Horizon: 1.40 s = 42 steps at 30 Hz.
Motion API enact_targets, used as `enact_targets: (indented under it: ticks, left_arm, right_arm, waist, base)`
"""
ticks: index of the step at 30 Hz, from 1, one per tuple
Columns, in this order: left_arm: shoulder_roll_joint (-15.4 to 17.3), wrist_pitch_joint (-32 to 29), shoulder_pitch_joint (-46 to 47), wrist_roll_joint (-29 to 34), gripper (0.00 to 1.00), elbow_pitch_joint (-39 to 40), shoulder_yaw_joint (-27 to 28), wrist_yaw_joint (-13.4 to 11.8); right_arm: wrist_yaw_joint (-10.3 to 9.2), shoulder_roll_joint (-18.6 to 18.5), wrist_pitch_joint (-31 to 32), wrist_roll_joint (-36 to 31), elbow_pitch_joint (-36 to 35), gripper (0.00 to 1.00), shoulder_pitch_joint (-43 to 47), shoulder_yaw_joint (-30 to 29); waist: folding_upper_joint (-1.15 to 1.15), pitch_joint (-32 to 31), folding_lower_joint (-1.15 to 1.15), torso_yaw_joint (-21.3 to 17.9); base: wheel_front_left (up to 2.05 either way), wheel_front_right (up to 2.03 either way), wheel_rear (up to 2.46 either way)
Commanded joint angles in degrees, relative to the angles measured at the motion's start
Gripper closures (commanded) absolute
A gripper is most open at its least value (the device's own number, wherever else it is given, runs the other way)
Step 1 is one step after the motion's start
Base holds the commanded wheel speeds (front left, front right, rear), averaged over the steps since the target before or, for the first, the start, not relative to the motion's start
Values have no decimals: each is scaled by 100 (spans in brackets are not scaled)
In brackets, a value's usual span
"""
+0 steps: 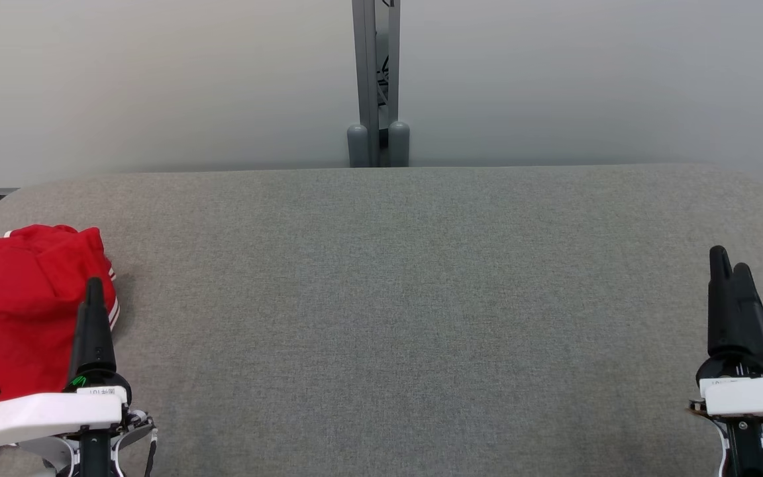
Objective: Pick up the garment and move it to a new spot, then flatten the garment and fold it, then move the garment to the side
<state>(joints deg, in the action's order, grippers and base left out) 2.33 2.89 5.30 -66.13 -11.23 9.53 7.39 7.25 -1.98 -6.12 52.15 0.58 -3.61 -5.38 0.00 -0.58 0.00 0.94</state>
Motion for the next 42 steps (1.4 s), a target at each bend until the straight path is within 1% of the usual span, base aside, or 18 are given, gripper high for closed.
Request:
enact_targets:
  ticks: [1,5,6,9,16,18,19,25,28,34,38,42]
  left_arm:
    - [32,61,149,259,0,173,10,-54]
    - [35,143,101,744,0,417,-72,-190]
    - [34,184,70,1062,0,590,-169,-289]
    - [36,242,4,1420,0,810,-317,-516]
    - [40,374,-157,2396,0,1012,-843,-801]
    - [42,408,-185,2663,0,1053,-951,-902]
    - [42,408,-185,2663,0,1053,-951,-902]
    - [44,512,-259,3599,0,1077,-1342,-1231]
    - [44,560,-310,3982,0,952,-1536,-1394]
    - [82,662,-307,4580,0,672,-1815,-1594]
    - [176,722,-291,4915,0,517,-2038,-1808]
    - [219,781,-271,5092,0,432,-2202,-2006]
  right_arm:
    - [21,-53,-70,-435,-176,0,-149,6]
    - [22,-58,-134,-1065,-382,0,-199,122]
    - [23,-60,-160,-1271,-448,0,-200,121]
    - [23,-63,-200,-1643,-539,0,-211,160]
    - [25,-68,-297,-2468,-520,0,-203,305]
    - [26,-71,-322,-2627,-488,0,-203,341]
    - [26,-71,-322,-2627,-488,0,-203,341]
    - [27,-76,-394,-3127,-374,0,-214,416]
    - [28,-78,-429,-3069,-150,0,-162,332]
    - [30,-84,-499,-3429,335,0,-205,405]
    - [31,-89,-541,-3632,496,0,-258,440]
    - [29,-93,-589,-3782,623,0,-305,483]
  waist:
    - [0,-1,0,-4]
    - [0,2,0,-12]
    - [0,4,0,-15]
    - [0,5,0,-19]
    - [0,-12,0,-22]
    - [0,-16,0,-22]
    - [0,-16,0,-22]
    - [0,-23,0,-17]
    - [0,-35,0,-16]
    - [0,-42,0,-13]
    - [0,-40,0,-17]
    - [0,-43,0,-25]
  base:
    - [0,0,0]
    - [0,0,0]
    - [0,0,0]
    - [0,0,0]
    - [0,0,0]
    - [0,0,0]
    - [0,0,0]
    - [0,0,0]
    - [0,0,0]
    - [0,0,0]
    - [0,0,0]
    - [0,0,0]
